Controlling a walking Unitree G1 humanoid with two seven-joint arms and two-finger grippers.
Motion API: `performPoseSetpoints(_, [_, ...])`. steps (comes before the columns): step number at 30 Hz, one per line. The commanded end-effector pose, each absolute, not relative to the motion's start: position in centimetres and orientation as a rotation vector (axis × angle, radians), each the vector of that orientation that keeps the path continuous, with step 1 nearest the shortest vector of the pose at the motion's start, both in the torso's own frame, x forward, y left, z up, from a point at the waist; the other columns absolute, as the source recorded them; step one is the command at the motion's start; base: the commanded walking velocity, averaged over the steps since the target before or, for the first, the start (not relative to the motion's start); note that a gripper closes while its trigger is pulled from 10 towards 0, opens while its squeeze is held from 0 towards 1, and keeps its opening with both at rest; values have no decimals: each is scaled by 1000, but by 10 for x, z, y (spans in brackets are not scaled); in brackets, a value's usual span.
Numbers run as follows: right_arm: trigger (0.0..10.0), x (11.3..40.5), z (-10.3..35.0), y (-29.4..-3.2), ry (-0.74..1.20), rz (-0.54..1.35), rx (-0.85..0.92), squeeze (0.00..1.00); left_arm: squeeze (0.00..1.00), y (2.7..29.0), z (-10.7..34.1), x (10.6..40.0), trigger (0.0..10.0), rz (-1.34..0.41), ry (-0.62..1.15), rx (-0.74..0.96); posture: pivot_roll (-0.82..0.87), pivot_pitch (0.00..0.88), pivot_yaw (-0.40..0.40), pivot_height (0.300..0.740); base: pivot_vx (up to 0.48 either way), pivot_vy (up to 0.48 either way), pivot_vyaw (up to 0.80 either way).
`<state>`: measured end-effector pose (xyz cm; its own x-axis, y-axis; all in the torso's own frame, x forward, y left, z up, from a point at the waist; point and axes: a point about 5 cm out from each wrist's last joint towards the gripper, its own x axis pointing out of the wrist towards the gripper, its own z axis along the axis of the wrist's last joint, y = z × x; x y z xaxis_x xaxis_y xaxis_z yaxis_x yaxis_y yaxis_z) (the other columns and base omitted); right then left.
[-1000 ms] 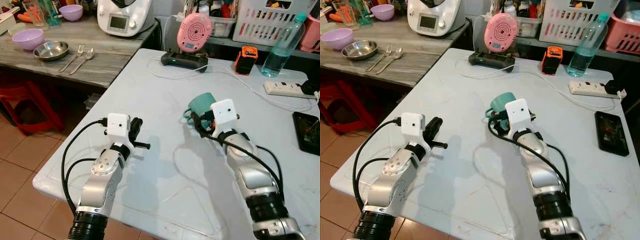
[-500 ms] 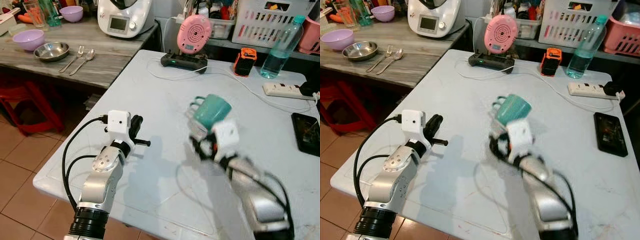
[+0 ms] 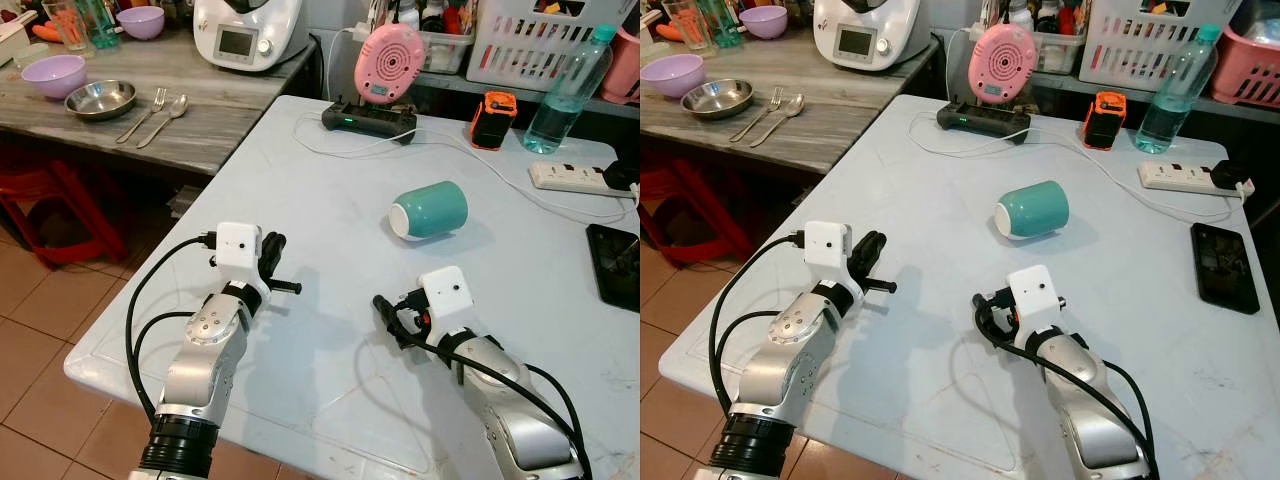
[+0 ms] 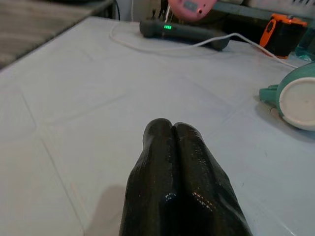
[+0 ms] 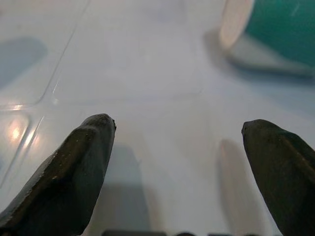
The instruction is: Setting the table
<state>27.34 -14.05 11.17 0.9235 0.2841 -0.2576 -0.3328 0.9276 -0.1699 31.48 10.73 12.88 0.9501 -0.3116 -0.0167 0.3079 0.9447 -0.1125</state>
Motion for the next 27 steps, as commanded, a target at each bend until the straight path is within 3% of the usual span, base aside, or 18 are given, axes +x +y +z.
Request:
performPoseSetpoints(1, [10000,277,124,-142,160,309,-254,0,0,105,134,317,10000,-334,6,-78,-84,93,12,740,0,0,0])
performPoseSetpoints(7, [10000,287,142,-158,9,180,-355,0,0,110,138,314,10000,-317,-49,-38,-83,88,11,740,0,0,0])
performPoseSetpoints(15, [10000,291,145,-176,-27,71,-372,0,0,110,133,310,10000,-313,-43,-24,-81,85,19,740,0,0,0])
performPoseSetpoints(27, [10000,303,149,-200,-58,-29,-360,0,0,98,126,285,10000,-527,-70,27,-68,87,22,740,0,0,0])
